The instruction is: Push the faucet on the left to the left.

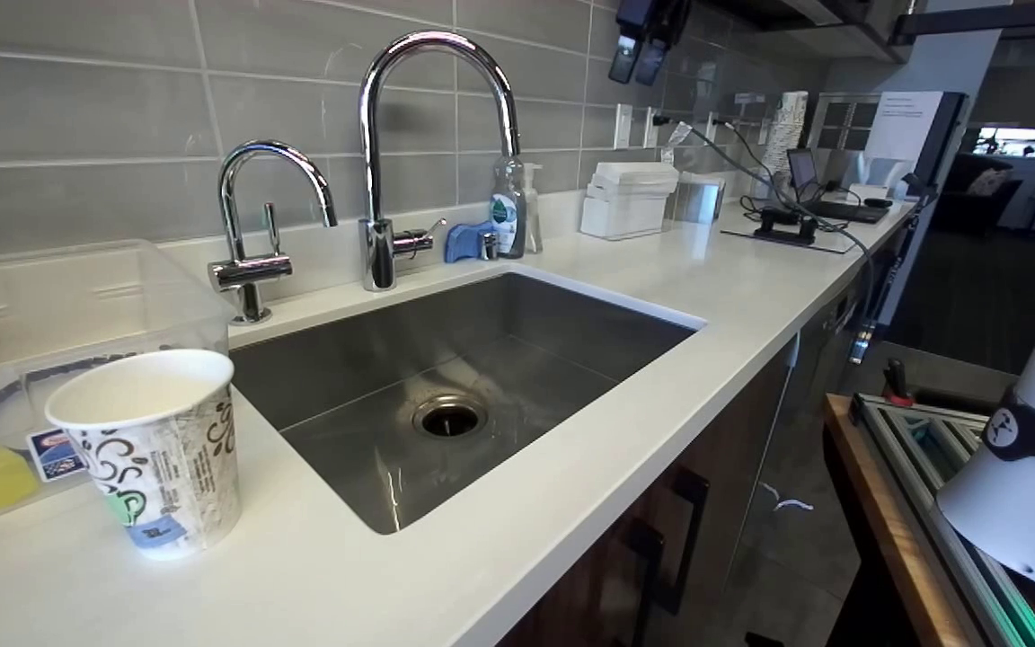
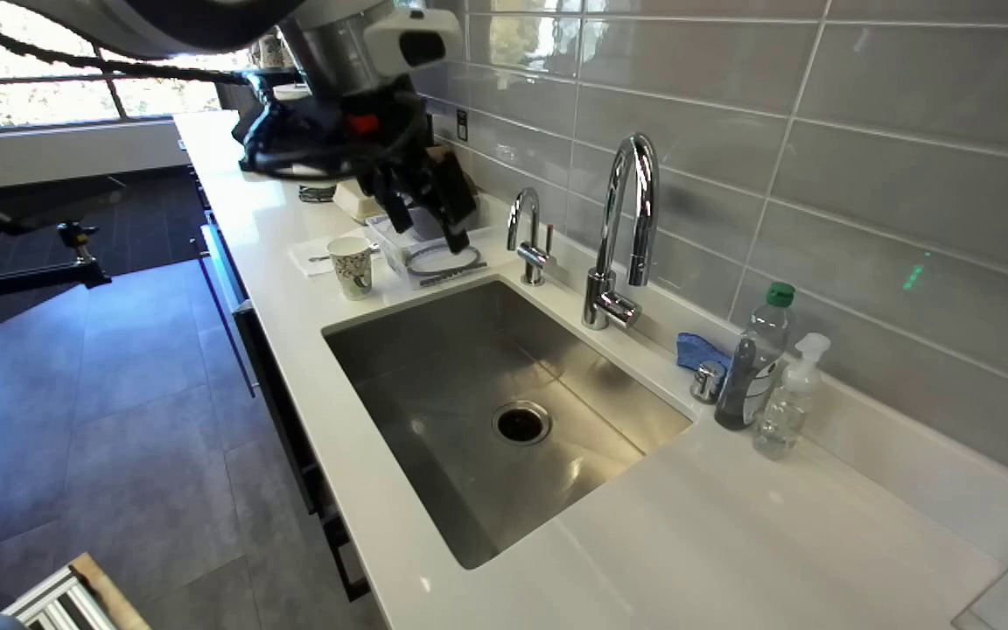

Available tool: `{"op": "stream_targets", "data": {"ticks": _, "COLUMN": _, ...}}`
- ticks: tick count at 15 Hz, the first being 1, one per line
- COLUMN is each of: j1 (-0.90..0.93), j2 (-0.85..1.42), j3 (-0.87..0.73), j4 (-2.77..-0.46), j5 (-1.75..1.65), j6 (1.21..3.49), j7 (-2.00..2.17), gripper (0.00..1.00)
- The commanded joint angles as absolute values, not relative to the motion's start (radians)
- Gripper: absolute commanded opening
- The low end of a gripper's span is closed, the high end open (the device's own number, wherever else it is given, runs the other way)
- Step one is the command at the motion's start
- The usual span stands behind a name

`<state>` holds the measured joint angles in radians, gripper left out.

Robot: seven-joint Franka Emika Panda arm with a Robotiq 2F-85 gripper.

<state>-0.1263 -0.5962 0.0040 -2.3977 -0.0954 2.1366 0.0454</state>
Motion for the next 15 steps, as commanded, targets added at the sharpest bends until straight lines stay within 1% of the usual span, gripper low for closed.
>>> {"op": "stream_targets", "data": {"ticks": 1, "j1": -0.095, "j2": -0.504, "j3": 0.114, "j4": -2.236, "j5": -0.198, "j6": 2.124, "j7": 0.103, "gripper": 1.00}}
{"op": "stream_targets", "data": {"ticks": 4, "j1": -0.085, "j2": -0.410, "j3": 0.154, "j4": -2.097, "j5": -0.304, "j6": 2.156, "j7": 0.072, "gripper": 1.00}}
{"op": "stream_targets", "data": {"ticks": 6, "j1": -0.079, "j2": -0.351, "j3": 0.143, "j4": -2.016, "j5": -0.360, "j6": 2.185, "j7": 0.030, "gripper": 1.00}}
{"op": "stream_targets", "data": {"ticks": 10, "j1": -0.021, "j2": -0.218, "j3": 0.052, "j4": -1.901, "j5": -0.275, "j6": 2.307, "j7": -0.189, "gripper": 1.00}}
{"op": "stream_targets", "data": {"ticks": 11, "j1": -0.002, "j2": -0.189, "j3": 0.033, "j4": -1.882, "j5": -0.230, "j6": 2.333, "j7": -0.245, "gripper": 0.75}}
{"op": "stream_targets", "data": {"ticks": 12, "j1": 0.008, "j2": -0.158, "j3": 0.023, "j4": -1.860, "j5": -0.198, "j6": 2.341, "j7": -0.286, "gripper": 0.73}}
{"op": "stream_targets", "data": {"ticks": 14, "j1": 0.019, "j2": -0.096, "j3": 0.020, "j4": -1.820, "j5": -0.167, "j6": 2.343, "j7": -0.341, "gripper": 0.58}}
{"op": "stream_targets", "data": {"ticks": 15, "j1": 0.015, "j2": -0.065, "j3": 0.028, "j4": -1.799, "j5": -0.191, "j6": 2.345, "j7": -0.331, "gripper": 0.49}}
